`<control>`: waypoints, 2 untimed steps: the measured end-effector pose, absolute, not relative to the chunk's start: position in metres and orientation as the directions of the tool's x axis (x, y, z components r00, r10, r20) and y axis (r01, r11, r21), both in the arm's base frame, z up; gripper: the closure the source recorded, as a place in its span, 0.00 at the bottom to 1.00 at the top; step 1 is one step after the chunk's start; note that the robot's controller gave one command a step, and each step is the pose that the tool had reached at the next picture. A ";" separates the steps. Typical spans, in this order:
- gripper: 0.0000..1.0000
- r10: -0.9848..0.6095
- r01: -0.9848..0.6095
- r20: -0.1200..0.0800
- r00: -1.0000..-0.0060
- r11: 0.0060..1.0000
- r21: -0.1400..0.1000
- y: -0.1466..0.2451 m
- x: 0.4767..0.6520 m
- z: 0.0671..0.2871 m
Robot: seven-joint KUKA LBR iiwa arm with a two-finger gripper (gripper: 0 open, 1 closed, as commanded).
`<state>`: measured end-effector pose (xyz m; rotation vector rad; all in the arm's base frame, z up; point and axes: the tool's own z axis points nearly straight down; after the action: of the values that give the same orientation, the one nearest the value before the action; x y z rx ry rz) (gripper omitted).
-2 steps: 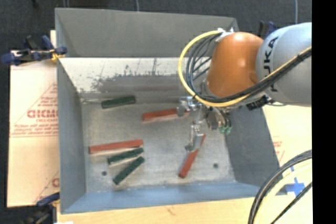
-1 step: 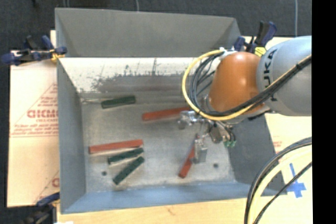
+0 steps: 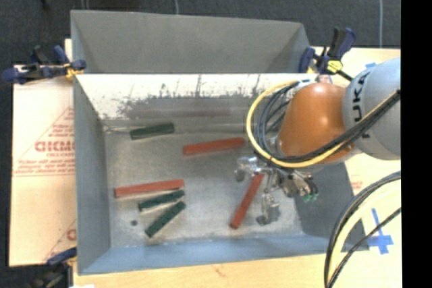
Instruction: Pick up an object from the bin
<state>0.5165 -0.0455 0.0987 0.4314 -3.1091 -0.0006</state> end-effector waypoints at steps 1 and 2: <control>1.00 -0.449 -0.449 -0.005 -0.893 0.893 -0.001 -0.036 0.542 0.071; 1.00 -0.449 -0.449 -0.005 -0.894 0.894 -0.001 -0.036 0.542 0.071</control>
Offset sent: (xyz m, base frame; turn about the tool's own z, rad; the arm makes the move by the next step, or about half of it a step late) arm 0.0000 0.0000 0.0000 0.0000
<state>0.5415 -0.0358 0.0709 0.7259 -3.0616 0.0002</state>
